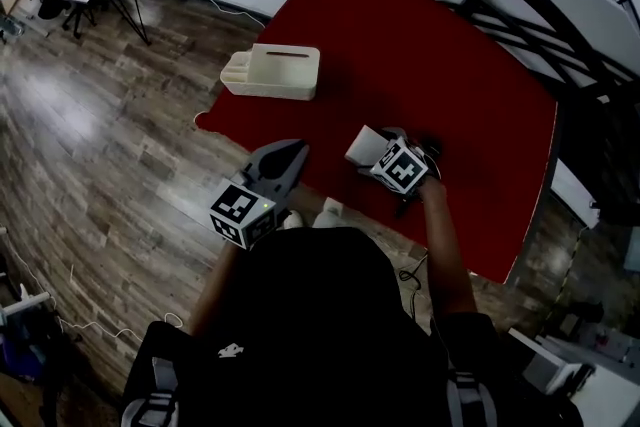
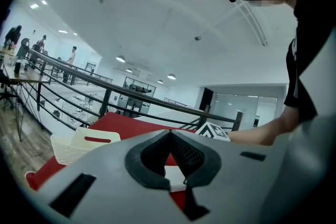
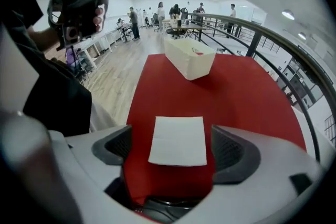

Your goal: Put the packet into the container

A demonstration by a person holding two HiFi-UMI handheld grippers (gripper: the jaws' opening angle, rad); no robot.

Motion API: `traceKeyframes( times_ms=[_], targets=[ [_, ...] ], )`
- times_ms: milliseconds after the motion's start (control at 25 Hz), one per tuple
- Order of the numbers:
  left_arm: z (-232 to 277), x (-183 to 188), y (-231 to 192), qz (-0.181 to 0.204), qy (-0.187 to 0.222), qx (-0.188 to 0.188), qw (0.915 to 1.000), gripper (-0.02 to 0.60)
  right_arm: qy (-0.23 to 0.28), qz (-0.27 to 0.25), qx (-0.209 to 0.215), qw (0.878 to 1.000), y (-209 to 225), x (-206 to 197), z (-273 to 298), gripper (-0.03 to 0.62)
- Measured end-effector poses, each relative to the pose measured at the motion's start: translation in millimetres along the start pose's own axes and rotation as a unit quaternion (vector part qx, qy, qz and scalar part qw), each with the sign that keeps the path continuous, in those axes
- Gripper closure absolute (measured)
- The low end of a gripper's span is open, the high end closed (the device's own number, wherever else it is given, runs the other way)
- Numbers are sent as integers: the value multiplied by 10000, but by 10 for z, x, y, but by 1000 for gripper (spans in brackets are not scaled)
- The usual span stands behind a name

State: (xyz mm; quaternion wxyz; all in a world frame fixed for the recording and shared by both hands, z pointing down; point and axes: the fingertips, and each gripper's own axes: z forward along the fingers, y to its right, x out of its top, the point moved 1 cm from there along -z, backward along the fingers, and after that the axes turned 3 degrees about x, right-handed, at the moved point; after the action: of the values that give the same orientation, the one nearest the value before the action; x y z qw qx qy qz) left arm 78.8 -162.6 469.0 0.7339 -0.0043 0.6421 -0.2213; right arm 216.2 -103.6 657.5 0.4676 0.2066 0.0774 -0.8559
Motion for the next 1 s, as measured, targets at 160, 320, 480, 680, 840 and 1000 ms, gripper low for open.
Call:
traceKeyframes(
  times_ms=[160, 320, 480, 680, 840, 1000],
  targets=[
    [24, 6, 16, 49, -15, 56, 10000, 574, -419, 11, 47, 9991, 84, -128, 261, 143],
    [23, 19, 14, 59, -11, 81, 9999, 574, -769, -46, 133, 9969, 79, -161, 362, 134],
    [27, 24, -3, 56, -15, 106, 9999, 574, -941, -49, 127, 9955, 127, -217, 483, 134],
    [30, 27, -28, 57, -21, 163, 9998, 574, -1048, 19, 224, 9942, 153, -279, 607, 134],
    [29, 20, -58, 46, -31, 223, 9997, 574, -1220, -201, 276, 9919, 127, -251, 559, 135],
    [17, 21, -86, 31, -25, 257, 9997, 574, -1500, -534, 419, 9864, 78, -244, 547, 138]
  ],
)
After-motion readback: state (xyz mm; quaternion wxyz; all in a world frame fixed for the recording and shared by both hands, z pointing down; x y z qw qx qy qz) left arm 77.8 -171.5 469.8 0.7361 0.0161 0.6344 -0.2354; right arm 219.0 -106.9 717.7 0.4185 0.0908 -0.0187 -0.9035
